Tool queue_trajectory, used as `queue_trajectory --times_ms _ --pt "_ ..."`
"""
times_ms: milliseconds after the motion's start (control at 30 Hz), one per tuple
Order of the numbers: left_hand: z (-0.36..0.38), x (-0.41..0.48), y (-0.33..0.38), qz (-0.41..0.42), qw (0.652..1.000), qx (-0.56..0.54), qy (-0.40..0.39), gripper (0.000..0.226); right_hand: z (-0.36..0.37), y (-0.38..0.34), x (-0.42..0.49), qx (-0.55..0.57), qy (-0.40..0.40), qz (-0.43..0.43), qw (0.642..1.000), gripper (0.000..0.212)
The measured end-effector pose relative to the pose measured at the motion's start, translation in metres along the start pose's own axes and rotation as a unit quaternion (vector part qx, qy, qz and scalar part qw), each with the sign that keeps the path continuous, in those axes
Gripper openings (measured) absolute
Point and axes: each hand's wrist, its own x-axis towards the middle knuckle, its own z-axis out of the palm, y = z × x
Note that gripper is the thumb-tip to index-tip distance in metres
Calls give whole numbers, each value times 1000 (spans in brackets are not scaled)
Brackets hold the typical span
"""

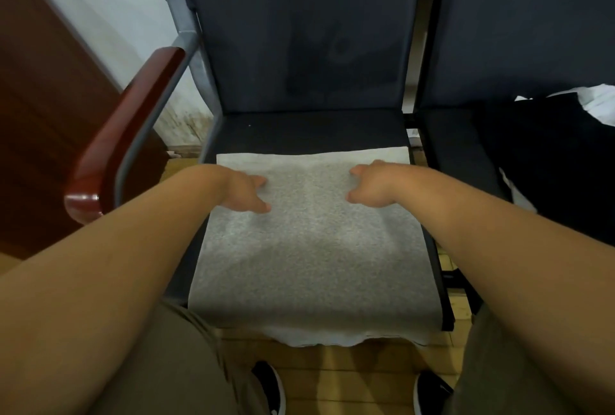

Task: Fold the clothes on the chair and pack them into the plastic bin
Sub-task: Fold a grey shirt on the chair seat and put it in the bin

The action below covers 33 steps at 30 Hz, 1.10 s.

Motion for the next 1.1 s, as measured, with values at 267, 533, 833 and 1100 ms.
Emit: queue_trajectory --times_ms 267,533,833,1100 --pt "9 15 -6 -9 1000 -6 13 88 15 4 15 -14 8 7 1000 88" --pt "-9 43 -11 -23 998 -33 52 85 15 16 49 36 81 11 996 85" --pt "-19 39 -4 -39 994 -48 90 86 11 14 45 67 102 10 992 84" --pt "1 -2 10 14 999 -31 40 113 15 -11 8 17 29 -13 999 95"
